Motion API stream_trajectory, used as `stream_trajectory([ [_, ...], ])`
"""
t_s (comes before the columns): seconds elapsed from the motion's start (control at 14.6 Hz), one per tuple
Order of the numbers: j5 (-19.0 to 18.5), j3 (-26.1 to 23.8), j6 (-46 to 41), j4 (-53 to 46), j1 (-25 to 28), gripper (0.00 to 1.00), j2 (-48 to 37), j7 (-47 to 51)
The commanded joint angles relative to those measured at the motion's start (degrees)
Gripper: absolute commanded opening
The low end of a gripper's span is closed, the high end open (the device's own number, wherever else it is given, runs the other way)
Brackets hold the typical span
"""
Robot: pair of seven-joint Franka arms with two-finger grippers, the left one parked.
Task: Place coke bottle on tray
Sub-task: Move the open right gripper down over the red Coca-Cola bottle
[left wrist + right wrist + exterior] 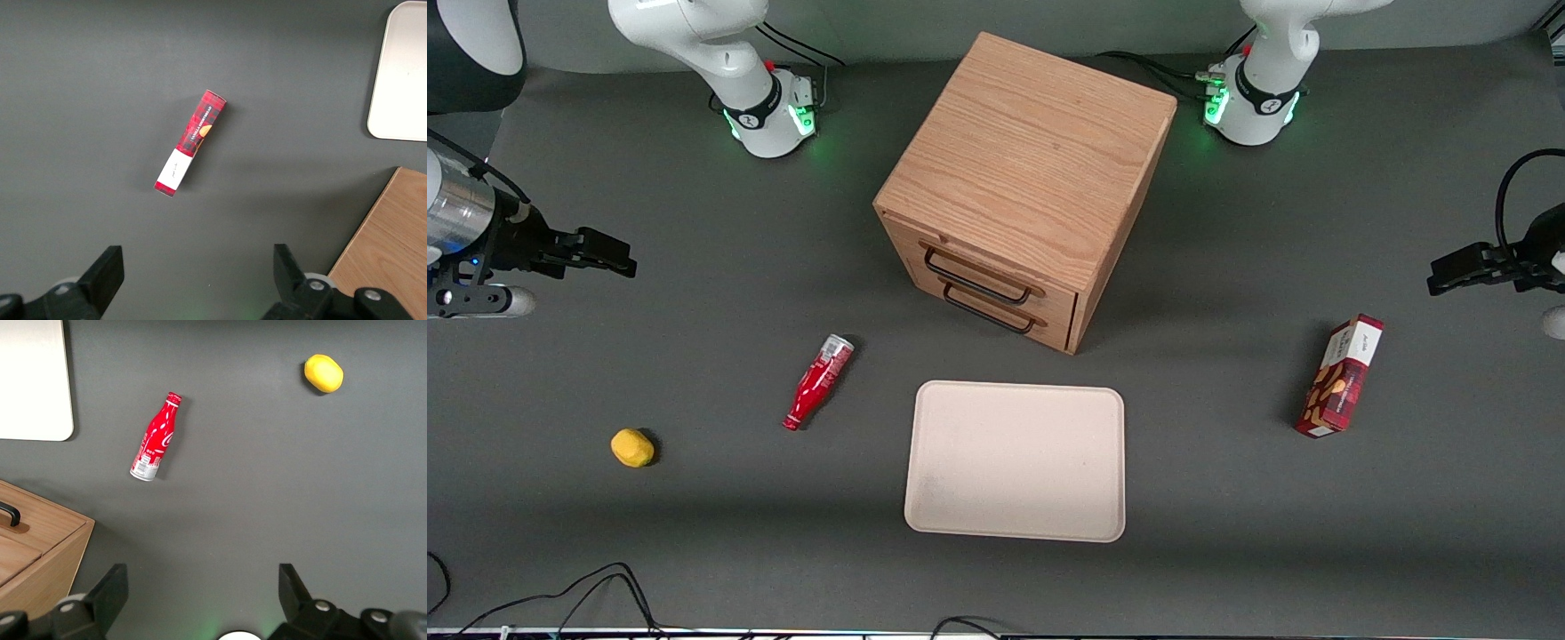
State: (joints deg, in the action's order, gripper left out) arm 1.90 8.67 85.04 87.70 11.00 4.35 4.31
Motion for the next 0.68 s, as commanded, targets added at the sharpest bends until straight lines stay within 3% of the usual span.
stream_trajectory([
  [0.0,-0.67,0.56,-1.55,-1.92,0.42,1.0,0.83,-0.71],
  [0.27,-0.24,0.56,-1.63,-2.8,0.6,1.0,1.71,-0.53],
  [0.62,2.58,-3.12,-0.93,-1.47,1.04,1.0,4.86,15.78],
])
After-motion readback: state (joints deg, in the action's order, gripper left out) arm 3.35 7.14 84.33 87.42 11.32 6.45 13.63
